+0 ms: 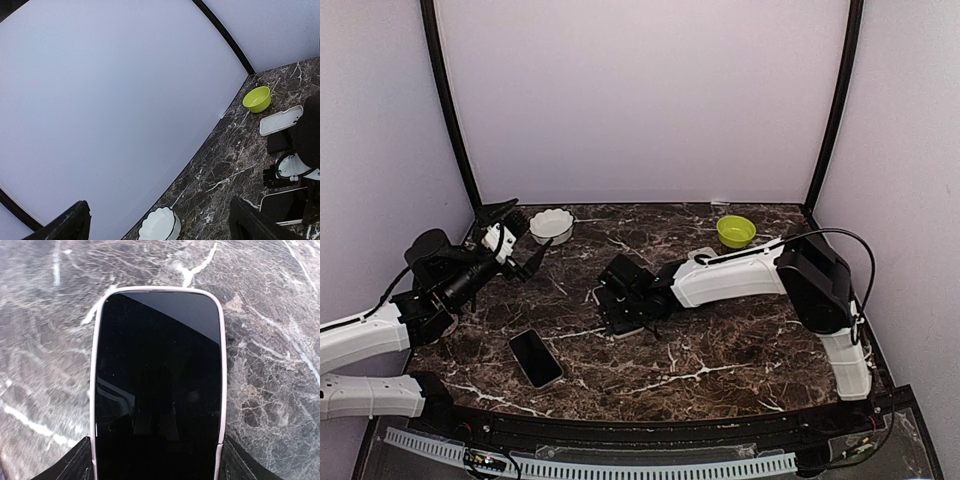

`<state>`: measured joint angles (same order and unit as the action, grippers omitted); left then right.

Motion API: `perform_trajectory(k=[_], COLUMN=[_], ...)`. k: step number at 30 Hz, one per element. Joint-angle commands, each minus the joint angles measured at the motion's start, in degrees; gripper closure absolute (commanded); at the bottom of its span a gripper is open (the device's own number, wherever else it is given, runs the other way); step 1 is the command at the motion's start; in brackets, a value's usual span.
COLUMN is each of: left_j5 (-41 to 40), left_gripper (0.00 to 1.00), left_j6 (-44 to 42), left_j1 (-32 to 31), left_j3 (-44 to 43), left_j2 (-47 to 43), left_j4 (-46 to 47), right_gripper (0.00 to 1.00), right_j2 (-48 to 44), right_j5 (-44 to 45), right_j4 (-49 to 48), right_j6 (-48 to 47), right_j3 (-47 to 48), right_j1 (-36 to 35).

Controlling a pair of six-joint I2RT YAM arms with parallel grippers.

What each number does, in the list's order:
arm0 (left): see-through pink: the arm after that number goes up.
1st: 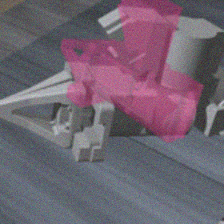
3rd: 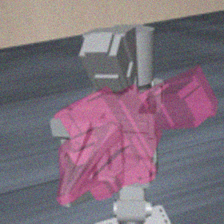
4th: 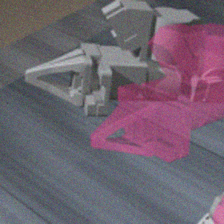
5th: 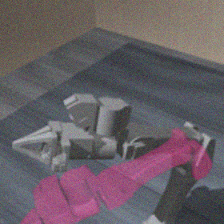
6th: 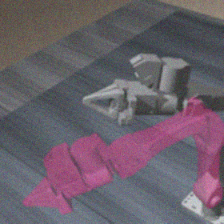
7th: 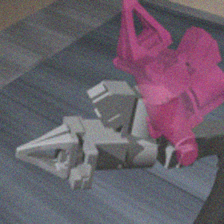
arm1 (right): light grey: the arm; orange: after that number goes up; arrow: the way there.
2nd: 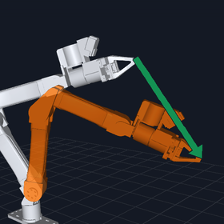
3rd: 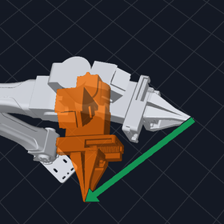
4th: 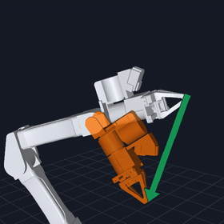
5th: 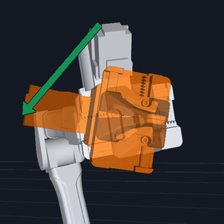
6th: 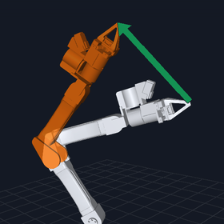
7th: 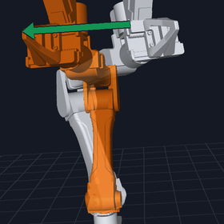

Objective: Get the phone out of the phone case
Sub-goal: Pick up the phone with the phone case at the center of the board, then pass from the right arm to the left

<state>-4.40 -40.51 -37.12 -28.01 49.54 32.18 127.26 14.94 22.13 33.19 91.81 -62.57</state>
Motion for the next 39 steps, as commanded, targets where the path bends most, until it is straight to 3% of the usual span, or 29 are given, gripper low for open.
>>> perform_trajectory(k=[1,9,14,21,29,32,39], left_j5=[3.94,14.56,14.18,12.57,21.97,29.19,37.80], left_gripper=[0.01,0.01,0.01,0.01,0.04,0.08,0.17], left_j6=[1.03,10.89,18.45,35.76,54.65,60.30,67.52], left_j1=[0.25,0.21,0.22,0.22,0.74,1.02,1.18], left_j3=[0.88,-3.46,-12.91,-28.17,-39.04,-40.41,-39.64], left_j2=[-0.46,1.45,5.48,11.87,19.78,21.95,23.65], left_j4=[0.39,-7.93,-17.44,-35.63,-48.53,-48.64,-41.82], right_gripper=[0.43,0.44,0.46,0.48,0.50,0.50,0.52], right_j2=[-4.96,-16.27,-23.78,-31.44,-40.04,-42.95,-47.00], right_j5=[-8.86,-3.45,2.59,9.25,9.94,8.22,3.83], right_j4=[-6.91,-12.90,-17.57,-21.83,-32.96,-37.17,-43.19], right_j6=[-3.26,-13.58,-18.18,-26.41,-34.72,-37.20,-39.28], right_j3=[-9.95,-16.22,-21.70,-25.74,-31.53,-34.15,-37.90], right_j1=[1.01,1.39,1.48,1.49,1.50,1.39,0.94])
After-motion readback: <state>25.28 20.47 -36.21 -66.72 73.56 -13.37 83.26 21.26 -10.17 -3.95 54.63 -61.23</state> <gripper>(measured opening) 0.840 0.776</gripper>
